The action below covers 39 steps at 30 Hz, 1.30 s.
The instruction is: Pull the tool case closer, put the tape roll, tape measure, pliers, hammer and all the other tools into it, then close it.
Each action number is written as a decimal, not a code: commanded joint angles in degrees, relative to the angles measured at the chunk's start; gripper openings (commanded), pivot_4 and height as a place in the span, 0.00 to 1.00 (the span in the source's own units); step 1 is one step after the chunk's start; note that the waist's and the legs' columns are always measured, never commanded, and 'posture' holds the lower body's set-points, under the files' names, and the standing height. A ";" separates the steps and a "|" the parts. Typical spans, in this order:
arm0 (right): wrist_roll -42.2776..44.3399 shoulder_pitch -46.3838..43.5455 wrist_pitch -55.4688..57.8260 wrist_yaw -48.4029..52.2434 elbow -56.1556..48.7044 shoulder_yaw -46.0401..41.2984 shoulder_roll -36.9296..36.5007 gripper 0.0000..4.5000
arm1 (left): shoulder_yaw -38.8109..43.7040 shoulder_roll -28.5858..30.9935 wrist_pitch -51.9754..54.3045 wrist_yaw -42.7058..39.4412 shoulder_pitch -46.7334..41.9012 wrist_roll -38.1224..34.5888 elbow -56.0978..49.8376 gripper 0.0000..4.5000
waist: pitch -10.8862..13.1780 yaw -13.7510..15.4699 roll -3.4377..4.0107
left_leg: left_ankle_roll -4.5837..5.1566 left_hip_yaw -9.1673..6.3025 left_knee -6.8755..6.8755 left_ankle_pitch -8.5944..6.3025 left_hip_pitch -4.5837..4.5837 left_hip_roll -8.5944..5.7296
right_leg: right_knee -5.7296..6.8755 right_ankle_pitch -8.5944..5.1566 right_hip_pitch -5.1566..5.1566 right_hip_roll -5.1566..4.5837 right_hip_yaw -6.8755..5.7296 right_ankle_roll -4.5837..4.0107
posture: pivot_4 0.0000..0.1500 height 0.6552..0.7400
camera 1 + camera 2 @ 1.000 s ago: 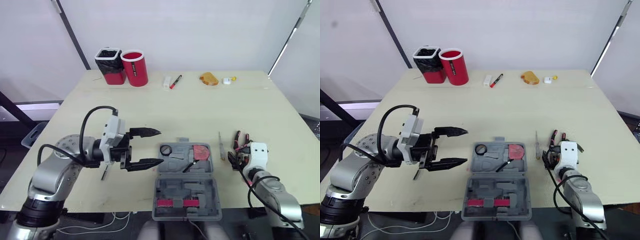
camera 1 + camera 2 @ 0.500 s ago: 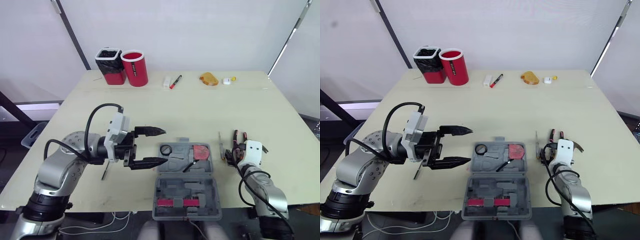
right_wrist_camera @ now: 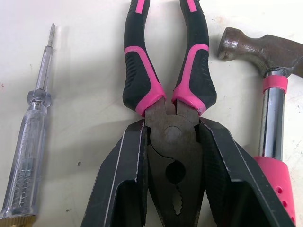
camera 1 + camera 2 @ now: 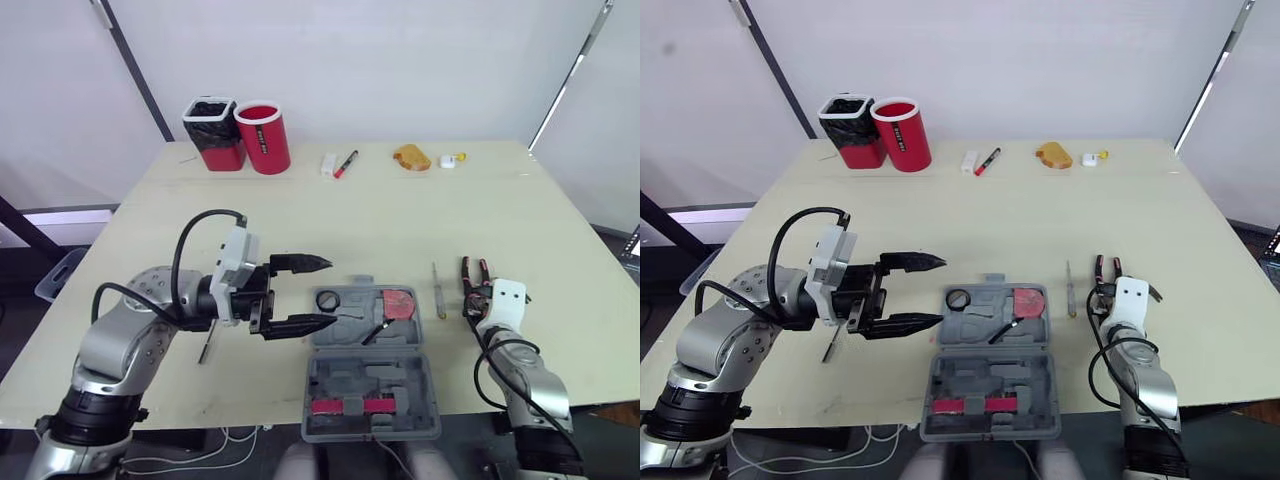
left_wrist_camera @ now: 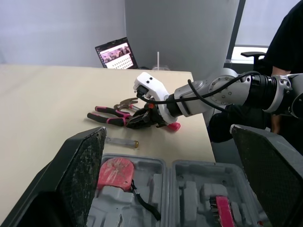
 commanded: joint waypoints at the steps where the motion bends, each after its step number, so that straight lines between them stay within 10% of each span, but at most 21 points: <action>1: -0.82 0.08 0.36 0.52 -0.75 0.95 -0.70 0.21 | 1.19 0.11 -1.07 -0.19 0.10 -0.21 -0.50 1.00 | 0.00 -0.02 0.00 | 0.00 0.00 0.00 0.00 0.00 0.00 | 0.00 0.00 0.00 0.00 0.00 0.00 | 1.00 1.00; 27: 7.25 -4.20 0.69 51.15 -19.84 16.59 -38.48 0.21 | 6.49 5.89 -15.27 -14.50 4.46 4.64 14.00 1.00 | 0.33 0.19 0.07 | 0.01 0.02 0.03 0.00 -0.01 0.02 | -0.03 -0.01 -0.02 0.02 -0.03 0.01 | 1.00 1.00; 39: 1.38 -24.21 7.97 59.97 -16.48 37.97 -35.10 0.21 | 8.25 9.59 -18.77 -19.38 5.82 6.05 19.41 1.00 | 0.53 0.30 0.02 | 0.01 -0.03 0.01 0.00 -0.16 0.05 | -0.03 -0.02 -0.16 0.00 -0.12 -0.02 | 1.00 1.00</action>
